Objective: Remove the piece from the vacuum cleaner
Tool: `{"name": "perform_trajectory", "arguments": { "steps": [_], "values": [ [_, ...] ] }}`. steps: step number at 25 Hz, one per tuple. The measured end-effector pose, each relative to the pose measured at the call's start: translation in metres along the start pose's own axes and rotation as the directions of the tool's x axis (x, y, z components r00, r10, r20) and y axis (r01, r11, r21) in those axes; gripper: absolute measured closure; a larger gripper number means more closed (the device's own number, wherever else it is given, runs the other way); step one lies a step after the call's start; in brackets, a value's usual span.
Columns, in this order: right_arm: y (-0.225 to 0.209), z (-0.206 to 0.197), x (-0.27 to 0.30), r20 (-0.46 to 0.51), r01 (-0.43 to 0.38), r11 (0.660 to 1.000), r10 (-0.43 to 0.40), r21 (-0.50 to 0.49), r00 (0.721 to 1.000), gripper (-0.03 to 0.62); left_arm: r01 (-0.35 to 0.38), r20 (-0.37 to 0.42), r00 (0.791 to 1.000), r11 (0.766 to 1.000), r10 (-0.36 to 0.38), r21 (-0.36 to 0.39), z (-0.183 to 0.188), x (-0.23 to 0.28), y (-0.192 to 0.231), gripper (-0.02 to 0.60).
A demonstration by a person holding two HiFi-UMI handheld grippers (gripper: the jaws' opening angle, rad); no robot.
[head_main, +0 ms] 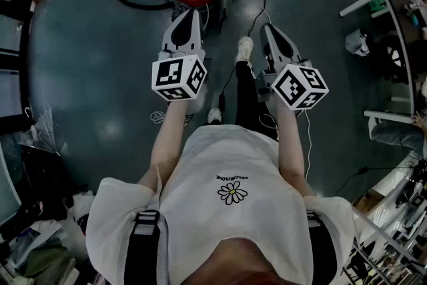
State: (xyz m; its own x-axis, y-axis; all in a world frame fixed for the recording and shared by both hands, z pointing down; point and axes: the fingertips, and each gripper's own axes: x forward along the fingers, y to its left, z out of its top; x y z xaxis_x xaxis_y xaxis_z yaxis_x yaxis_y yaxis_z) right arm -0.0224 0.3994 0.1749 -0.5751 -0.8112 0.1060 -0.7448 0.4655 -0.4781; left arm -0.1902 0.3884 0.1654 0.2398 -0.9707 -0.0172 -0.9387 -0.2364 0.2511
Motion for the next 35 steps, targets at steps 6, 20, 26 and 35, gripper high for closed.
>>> {"name": "perform_trajectory", "arguments": {
  "steps": [6,20,26,35],
  "values": [
    [-0.058,0.012,0.057,-0.033,-0.035,0.999,0.035,0.010,0.999,0.585,-0.002,-0.018,1.000,1.000,0.003,0.012,-0.021,0.080,-0.002,0.577],
    [-0.260,0.104,0.213,-0.182,-0.138,0.990,0.141,0.031,0.973,0.585,-0.130,-0.067,0.989,0.991,0.132,0.041,-0.058,0.328,-0.024,0.577],
    [-0.273,0.108,0.252,-0.202,-0.179,0.983,0.184,0.042,0.962,0.585,-0.192,-0.114,0.973,0.977,0.202,0.092,-0.062,0.355,0.000,0.577],
    [-0.273,0.137,0.297,-0.139,-0.230,0.968,0.242,0.099,0.960,0.522,-0.130,-0.098,0.985,0.983,0.143,0.127,-0.050,0.408,0.024,0.578]
  ]
}}
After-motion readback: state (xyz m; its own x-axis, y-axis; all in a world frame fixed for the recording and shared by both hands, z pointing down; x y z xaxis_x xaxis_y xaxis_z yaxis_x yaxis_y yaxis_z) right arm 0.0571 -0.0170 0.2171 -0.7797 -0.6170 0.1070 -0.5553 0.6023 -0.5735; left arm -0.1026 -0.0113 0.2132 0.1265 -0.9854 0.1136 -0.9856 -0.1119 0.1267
